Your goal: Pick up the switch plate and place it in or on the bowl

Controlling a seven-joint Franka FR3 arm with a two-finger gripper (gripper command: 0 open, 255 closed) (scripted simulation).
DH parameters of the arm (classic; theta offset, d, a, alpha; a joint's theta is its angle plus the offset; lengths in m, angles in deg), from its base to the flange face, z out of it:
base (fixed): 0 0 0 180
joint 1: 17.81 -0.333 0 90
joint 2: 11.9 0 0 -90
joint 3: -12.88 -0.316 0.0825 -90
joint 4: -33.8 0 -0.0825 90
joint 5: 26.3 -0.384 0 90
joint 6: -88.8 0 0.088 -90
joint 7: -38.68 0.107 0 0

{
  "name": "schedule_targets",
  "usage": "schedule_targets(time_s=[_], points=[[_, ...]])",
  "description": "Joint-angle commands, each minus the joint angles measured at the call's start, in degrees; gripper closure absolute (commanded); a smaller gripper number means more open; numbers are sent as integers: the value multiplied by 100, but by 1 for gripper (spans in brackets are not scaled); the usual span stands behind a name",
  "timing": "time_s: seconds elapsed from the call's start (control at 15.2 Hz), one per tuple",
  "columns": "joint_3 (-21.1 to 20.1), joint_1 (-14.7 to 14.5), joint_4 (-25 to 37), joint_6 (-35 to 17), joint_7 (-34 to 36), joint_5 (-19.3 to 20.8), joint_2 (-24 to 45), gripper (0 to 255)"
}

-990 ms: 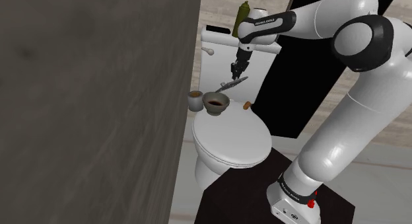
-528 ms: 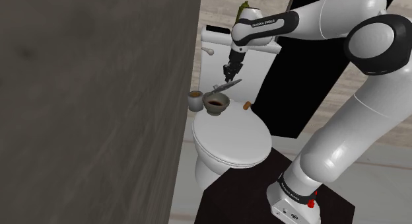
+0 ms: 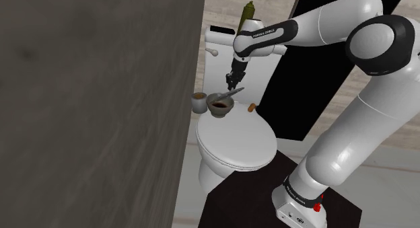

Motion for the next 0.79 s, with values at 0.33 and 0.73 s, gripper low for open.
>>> schedule_targets(time_s=[0.33,0.73], points=[[12,2,-305,-533,-61,-78,235,255],[19,-2,-374,-669,-80,-103,305,255]])
